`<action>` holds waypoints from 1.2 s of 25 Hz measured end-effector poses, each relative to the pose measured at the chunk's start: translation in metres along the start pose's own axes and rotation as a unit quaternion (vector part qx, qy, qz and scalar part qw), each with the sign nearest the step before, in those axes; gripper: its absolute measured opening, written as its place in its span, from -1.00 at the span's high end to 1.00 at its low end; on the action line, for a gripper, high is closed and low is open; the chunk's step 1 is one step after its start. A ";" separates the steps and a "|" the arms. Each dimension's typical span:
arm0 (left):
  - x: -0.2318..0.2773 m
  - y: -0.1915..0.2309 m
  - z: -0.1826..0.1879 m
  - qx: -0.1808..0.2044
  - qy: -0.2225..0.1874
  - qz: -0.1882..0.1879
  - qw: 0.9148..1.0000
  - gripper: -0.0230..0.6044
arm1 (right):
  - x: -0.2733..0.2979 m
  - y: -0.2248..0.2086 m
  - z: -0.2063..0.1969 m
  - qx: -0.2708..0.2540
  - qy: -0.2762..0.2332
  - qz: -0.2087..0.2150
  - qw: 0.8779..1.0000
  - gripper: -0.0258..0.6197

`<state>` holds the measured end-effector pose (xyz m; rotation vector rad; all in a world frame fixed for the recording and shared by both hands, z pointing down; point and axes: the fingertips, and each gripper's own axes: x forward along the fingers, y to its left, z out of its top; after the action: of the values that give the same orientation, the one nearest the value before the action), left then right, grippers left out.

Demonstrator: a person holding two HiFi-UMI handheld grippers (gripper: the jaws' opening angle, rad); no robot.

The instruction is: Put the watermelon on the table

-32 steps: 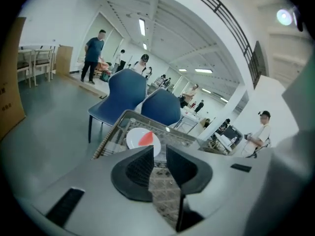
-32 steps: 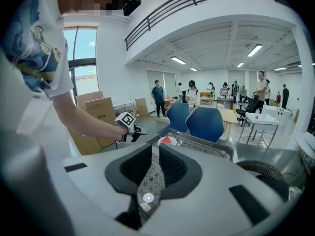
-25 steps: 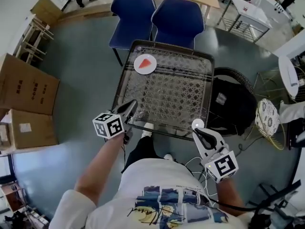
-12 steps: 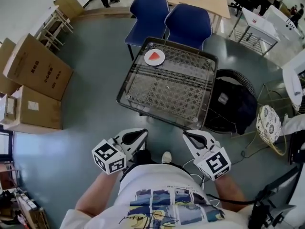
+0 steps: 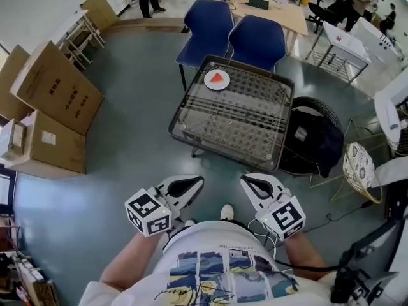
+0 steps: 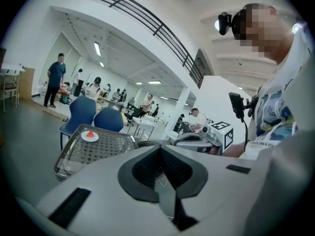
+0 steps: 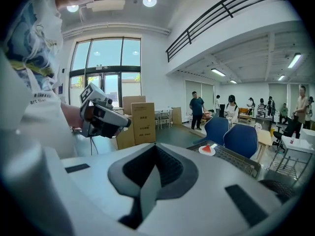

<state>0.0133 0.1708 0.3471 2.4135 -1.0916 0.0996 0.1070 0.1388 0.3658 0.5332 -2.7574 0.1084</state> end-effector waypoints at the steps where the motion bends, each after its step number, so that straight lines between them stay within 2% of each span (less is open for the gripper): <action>1: -0.011 -0.004 0.000 0.000 -0.002 -0.005 1.000 0.90 | 0.003 0.011 0.003 -0.001 0.001 0.002 1.000 0.89; 9: -0.088 -0.026 -0.019 -0.002 -0.012 -0.029 1.000 0.90 | 0.018 0.098 0.015 -0.018 0.014 0.016 1.000 0.89; 18: -0.154 -0.036 -0.044 -0.031 -0.026 -0.042 0.998 0.90 | 0.014 0.175 0.012 -0.022 0.029 0.005 0.999 0.89; 21: -0.165 -0.042 -0.054 -0.039 -0.025 -0.046 0.998 0.90 | 0.011 0.195 0.009 -0.017 0.026 0.002 1.000 0.89; 30: -0.189 -0.060 -0.067 -0.025 -0.031 -0.048 0.998 0.90 | 0.007 0.227 0.015 -0.034 0.004 0.005 0.999 0.89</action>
<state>-0.0630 0.3658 0.3334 2.4334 -0.9898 -0.0342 0.0111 0.3447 0.3511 0.5011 -2.7448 0.0189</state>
